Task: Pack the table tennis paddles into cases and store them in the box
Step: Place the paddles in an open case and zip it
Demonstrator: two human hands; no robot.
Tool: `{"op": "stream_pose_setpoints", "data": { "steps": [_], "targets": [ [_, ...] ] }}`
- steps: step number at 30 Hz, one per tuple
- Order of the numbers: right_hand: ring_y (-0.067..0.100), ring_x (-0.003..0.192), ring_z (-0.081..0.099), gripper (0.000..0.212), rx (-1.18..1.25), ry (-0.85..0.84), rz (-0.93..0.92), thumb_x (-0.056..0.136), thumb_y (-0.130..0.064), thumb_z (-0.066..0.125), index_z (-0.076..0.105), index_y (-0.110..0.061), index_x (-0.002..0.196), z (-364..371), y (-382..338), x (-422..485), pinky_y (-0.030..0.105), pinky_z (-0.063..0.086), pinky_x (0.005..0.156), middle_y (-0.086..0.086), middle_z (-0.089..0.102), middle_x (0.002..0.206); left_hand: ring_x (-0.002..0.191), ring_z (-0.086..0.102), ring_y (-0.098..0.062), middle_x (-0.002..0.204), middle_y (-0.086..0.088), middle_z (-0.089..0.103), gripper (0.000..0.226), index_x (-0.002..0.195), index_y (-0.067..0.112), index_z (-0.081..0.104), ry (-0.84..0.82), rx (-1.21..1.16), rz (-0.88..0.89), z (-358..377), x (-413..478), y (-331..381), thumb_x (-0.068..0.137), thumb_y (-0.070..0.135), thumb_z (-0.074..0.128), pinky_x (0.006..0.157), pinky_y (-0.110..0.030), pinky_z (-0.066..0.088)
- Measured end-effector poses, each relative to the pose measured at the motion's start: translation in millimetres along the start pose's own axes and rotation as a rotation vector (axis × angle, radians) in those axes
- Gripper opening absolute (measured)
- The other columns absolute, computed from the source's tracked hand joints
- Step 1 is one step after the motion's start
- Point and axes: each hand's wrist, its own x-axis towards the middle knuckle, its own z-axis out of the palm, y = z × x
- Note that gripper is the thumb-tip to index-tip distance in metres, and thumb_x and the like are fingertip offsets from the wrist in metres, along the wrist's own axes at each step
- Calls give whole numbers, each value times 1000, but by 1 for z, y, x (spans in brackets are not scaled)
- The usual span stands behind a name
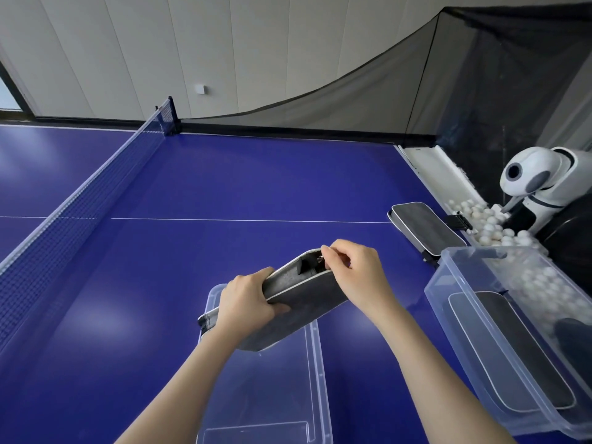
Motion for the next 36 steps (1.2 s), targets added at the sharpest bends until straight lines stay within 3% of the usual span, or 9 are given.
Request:
{"op": "stream_pose_setpoints", "data": {
  "steps": [3,8,11,14,16,19,23,30,36],
  "targets": [
    [8,59,50,32,100,73,116,87,-40,61,57,-14,68,-1,7,5,21,40,57,-4,56,61,65,60,-13,63,10,63,38,77,28,58,-38,-179,-85,-4,-1,-1,55,45,83,58,-30,46],
    [8,82,57,25,451,313,375,83,-46,64,58,-24,92,4,38,-2,10,43,63,-8,63,91,74,71,-15,77,5,74,47,85,23,68,-70,-691,-335,-13,-5,-11,46,31,93,69,-36,57],
    [8,101,57,37,584,171,550,85,-48,61,52,-27,115,20,56,-18,17,46,77,-11,59,110,84,73,-26,90,-1,76,64,94,19,70,-93,-936,-456,-16,-6,-17,38,37,94,78,-47,58],
    [10,110,56,58,667,-70,652,82,-55,58,45,-26,130,38,63,-27,34,44,100,-10,57,120,87,73,-29,96,-6,76,71,100,15,69,-106,-1097,-514,-16,-6,-17,37,35,95,81,-49,58],
    [10,113,58,70,716,-157,641,73,-63,61,47,-26,130,45,56,-27,35,44,103,-9,60,122,89,73,-30,99,-9,75,77,107,11,67,-126,-1188,-548,-16,-6,-17,39,33,94,79,-46,58],
    [11,98,68,67,749,-176,590,61,-69,65,61,-25,111,49,44,-25,32,55,88,-5,71,107,93,72,-31,104,-11,74,71,111,9,64,-148,-1282,-588,-17,-7,-21,49,29,91,79,-44,57],
    [4,81,71,40,717,-166,526,76,-55,66,67,-22,99,54,35,-25,14,52,58,-11,74,90,98,70,-33,107,-16,72,62,114,3,63,-168,-1352,-618,-15,-11,-29,60,25,86,84,-45,56],
    [3,79,70,28,676,-88,584,82,-46,67,68,-22,96,65,38,-35,15,53,59,-12,75,87,92,72,-31,102,-16,74,54,109,3,65,-236,-1354,-600,-6,-9,-37,64,29,79,78,-40,57],
    [0,71,69,24,684,16,626,81,-47,67,69,-25,89,54,49,-41,10,49,50,-16,74,81,80,74,-24,92,-9,76,50,106,6,64,-274,-1350,-569,4,3,-19,64,26,80,55,-28,57]
  ]
}}
